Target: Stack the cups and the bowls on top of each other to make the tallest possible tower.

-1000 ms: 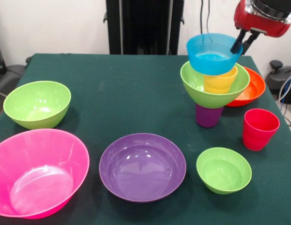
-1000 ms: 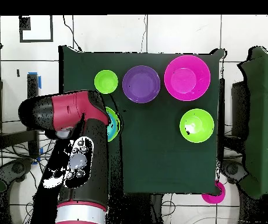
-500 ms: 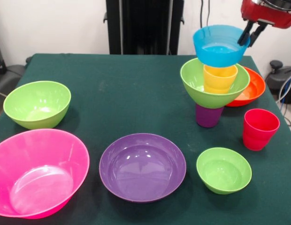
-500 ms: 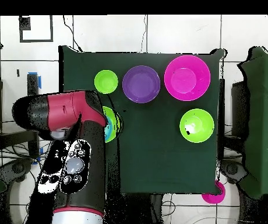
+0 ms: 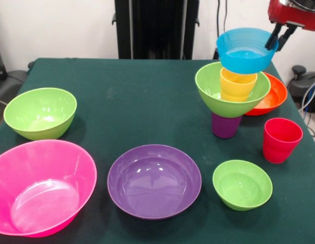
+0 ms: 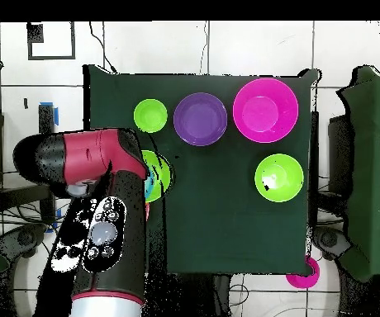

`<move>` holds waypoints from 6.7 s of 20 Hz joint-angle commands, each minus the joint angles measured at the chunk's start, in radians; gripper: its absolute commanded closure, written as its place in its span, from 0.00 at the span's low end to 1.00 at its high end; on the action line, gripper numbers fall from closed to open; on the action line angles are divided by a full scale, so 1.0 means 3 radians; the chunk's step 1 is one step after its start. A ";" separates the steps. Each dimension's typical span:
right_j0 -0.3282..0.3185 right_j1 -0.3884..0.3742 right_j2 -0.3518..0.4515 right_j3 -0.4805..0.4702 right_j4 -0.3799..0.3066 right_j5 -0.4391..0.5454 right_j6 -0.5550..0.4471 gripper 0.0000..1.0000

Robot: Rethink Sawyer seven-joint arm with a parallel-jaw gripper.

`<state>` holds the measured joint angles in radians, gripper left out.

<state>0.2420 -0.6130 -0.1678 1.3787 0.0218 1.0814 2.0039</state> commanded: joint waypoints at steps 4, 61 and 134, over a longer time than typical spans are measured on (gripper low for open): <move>0.0028 0.0236 0.0153 -0.0139 0.0006 -0.0096 0.0591 1.00; 0.0146 0.0263 -0.0047 -0.0146 -0.0023 -0.0028 0.0494 1.00; -0.0072 -0.0224 0.0069 0.0011 0.0315 0.0147 0.0201 0.00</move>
<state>0.2547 -0.6329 -0.2356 1.3210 0.0884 1.0814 2.0039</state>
